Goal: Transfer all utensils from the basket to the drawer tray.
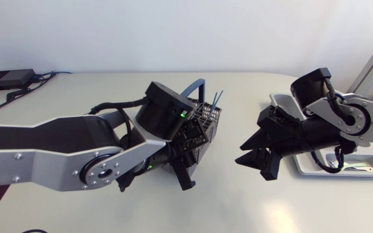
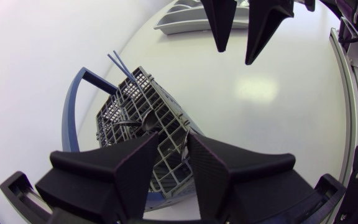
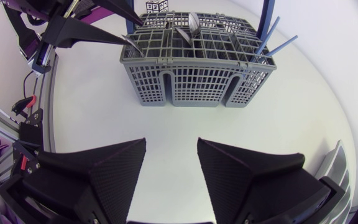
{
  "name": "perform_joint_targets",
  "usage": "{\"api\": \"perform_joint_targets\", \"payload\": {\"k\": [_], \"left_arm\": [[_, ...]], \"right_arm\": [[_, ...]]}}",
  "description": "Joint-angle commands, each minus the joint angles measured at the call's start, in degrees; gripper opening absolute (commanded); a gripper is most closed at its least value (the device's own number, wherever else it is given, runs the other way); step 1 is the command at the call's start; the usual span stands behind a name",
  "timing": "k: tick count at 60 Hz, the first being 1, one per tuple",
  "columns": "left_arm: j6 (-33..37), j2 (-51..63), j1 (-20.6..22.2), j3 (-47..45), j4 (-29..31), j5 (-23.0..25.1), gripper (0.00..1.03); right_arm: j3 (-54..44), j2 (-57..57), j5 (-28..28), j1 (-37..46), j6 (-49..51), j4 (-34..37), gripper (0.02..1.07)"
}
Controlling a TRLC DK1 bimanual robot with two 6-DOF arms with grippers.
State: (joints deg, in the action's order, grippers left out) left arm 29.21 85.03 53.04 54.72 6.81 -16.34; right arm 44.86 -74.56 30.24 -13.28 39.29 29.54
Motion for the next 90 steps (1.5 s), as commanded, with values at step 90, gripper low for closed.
{"api": "perform_joint_targets", "payload": {"k": [90], "left_arm": [[-4.0,-12.1,-2.1,4.5,7.2,7.4,0.03]], "right_arm": [[-1.9,-1.2,-0.2,-5.0,-2.5,-3.3,0.65]]}}
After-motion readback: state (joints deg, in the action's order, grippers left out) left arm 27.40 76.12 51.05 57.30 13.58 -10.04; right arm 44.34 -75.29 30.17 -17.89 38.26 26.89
